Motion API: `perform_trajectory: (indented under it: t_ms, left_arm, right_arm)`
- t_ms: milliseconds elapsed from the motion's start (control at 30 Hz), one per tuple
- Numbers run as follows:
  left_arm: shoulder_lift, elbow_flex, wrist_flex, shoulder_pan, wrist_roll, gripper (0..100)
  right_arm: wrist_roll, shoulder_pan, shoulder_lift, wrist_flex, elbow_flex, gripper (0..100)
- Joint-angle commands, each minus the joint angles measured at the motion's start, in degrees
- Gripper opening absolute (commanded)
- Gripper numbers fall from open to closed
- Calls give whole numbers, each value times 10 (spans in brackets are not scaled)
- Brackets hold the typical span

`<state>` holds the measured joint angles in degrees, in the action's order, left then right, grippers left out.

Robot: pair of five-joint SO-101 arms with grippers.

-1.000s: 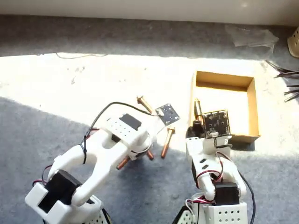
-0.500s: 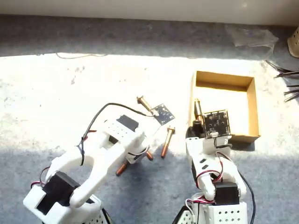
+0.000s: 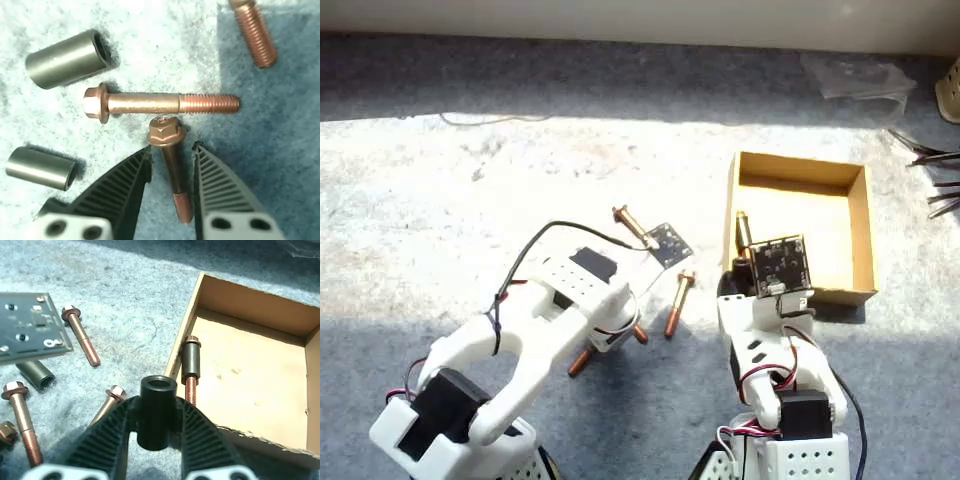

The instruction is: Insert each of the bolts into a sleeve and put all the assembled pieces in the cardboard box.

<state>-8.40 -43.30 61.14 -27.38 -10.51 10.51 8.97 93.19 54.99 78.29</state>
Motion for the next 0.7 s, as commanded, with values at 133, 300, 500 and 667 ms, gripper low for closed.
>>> perform_trajectory:
  t_ms: [133,300,500,667]
  left_arm:
    - [-15,3,2,7,7,131]
    - [-14,3,1,7,7,89]
    - [25,8,-18,7,7,91]
    - [53,27,-15,6,7,91]
  right_arm:
    - [4,-7,6,-17,-4,22]
    - [4,-7,6,-17,-4,22]
    - [5,-7,6,-17,-4,22]
    - [6,-7,6,-17,-4,22]
